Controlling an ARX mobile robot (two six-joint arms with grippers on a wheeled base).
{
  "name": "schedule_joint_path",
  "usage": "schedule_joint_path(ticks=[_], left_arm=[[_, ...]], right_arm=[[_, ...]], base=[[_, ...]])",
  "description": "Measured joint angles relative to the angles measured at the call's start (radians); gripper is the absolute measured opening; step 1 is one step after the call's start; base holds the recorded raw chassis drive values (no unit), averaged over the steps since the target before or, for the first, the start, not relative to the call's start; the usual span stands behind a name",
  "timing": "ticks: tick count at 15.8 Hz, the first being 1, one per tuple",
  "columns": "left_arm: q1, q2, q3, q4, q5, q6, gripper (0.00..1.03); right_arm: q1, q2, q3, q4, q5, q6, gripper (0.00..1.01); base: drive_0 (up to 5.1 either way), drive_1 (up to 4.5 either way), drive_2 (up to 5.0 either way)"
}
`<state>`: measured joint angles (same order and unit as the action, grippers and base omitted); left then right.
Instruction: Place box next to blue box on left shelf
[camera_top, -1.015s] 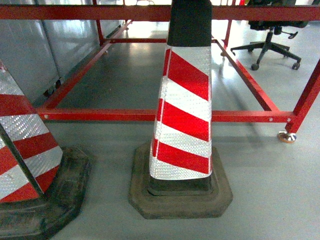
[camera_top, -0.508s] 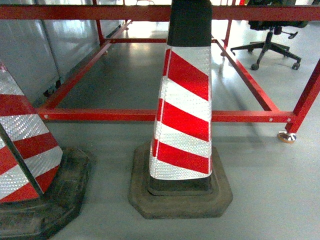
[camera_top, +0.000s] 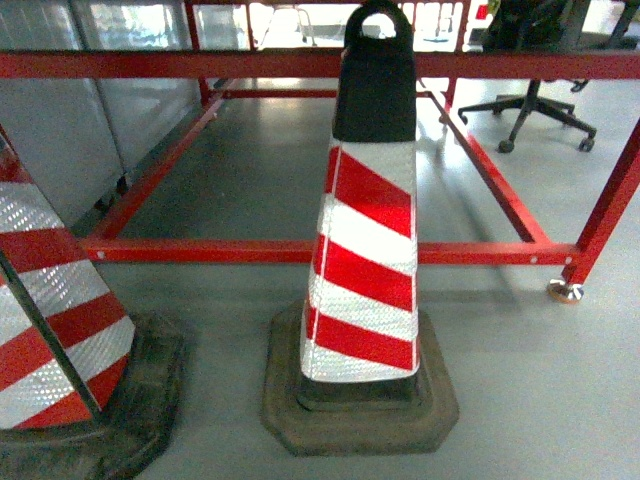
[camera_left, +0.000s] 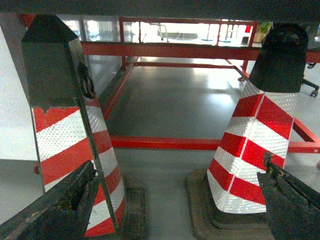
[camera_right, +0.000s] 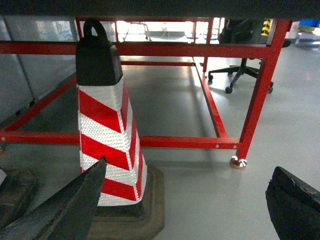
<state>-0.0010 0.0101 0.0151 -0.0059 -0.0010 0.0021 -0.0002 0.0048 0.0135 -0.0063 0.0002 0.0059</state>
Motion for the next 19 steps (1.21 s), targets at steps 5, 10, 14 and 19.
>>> schedule_joint_path(ticks=[5,10,14,19], left_arm=[[0.000,0.000,0.000,0.000,0.000,-0.001,0.98],[0.000,0.000,0.000,0.000,0.000,-0.002,0.98],[0.000,0.000,0.000,0.000,0.000,-0.002,0.98],[0.000,0.000,0.000,-0.001,0.001,-0.002,0.98]], right_arm=[[0.000,0.000,0.000,0.000,0.000,0.000,0.98],[0.000,0.000,0.000,-0.001,-0.001,0.001,0.98],[0.000,0.000,0.000,0.002,-0.001,0.000,0.98],[0.000,0.000,0.000,0.000,0.000,0.000,0.98]], base=[[0.0,0.00,0.0],[0.0,0.00,0.0],[0.0,0.00,0.0],[0.0,0.00,0.0]])
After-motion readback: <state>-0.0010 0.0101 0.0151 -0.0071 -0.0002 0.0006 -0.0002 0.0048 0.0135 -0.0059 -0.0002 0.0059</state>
